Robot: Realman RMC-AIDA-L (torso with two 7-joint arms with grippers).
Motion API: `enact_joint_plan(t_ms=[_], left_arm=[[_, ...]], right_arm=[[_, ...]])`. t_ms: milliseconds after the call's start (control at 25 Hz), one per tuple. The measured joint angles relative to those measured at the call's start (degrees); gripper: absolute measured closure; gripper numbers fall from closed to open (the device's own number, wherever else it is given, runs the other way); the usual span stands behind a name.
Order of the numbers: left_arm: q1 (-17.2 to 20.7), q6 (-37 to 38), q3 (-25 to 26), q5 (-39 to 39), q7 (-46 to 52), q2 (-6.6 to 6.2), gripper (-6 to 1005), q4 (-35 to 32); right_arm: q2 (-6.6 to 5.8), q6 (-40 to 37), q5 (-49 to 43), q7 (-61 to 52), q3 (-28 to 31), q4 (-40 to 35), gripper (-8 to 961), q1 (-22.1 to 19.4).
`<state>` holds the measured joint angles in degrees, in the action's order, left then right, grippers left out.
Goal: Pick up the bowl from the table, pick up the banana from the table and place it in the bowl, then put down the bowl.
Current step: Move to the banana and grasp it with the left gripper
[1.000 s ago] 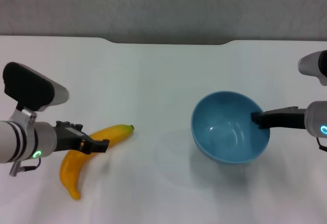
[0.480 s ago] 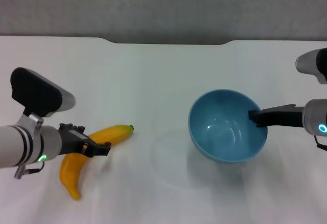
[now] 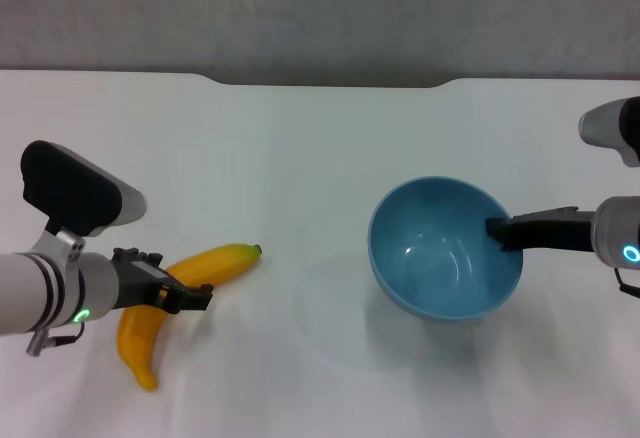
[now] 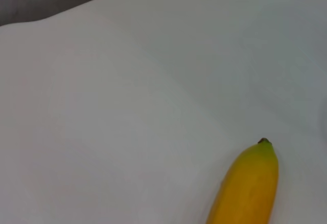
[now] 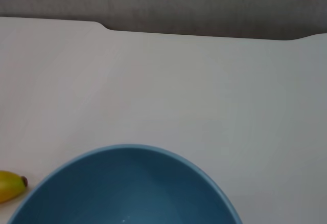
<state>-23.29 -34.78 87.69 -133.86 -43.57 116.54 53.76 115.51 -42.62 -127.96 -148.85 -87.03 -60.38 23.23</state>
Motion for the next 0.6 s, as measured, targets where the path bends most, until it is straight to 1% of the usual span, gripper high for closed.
enact_joint_plan(t_ms=[200,600], left_arm=[[-0.31,0.03,-0.06,-0.37,-0.19,-0.02,90,-1.50],[-0.41,0.29,0.11,-0.58,-0.37,-0.10,90,-1.60]], right_arm=[[0.06,0.08,0.00,0.02,-0.10,0.00,917,-0.16],[0.07,0.05,0.73,0.29,-0.75,-0.59,917,-0.38]])
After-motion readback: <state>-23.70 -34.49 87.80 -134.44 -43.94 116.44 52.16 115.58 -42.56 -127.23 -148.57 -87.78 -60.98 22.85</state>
